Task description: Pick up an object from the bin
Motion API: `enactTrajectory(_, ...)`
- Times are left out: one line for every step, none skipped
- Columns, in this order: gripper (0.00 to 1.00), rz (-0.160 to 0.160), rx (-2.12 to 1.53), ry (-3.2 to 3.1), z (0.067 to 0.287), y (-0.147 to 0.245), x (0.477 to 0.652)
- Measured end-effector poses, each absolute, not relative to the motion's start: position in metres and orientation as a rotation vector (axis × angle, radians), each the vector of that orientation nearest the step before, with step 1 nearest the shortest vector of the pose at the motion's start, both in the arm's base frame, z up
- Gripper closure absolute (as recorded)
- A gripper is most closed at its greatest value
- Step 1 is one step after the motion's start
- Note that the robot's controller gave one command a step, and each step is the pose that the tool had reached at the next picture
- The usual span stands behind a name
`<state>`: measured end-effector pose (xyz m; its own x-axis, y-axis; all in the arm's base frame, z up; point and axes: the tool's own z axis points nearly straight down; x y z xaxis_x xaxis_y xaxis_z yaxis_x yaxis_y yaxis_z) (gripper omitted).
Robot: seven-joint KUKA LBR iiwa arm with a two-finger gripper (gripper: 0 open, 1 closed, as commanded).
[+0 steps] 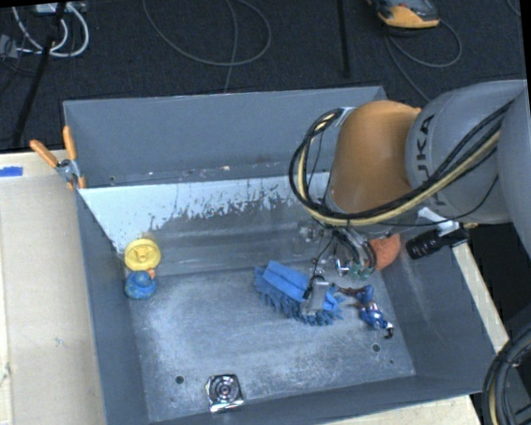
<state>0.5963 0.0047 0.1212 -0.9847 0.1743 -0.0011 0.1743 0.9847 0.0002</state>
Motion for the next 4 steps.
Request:
enactTrajectory(0.0,0.001,0.404,3.111,0.092,0.005,0.591)
enactTrajectory(1.0,0.0,0.506,3.1,0.07,0.005,0.599)
enactTrajectory(1.0,0.0,0.505,3.1,0.07,0.005,0.599)
enactTrajectory(1.0,0.0,0.506,3.103,0.073,0.005,0.598)
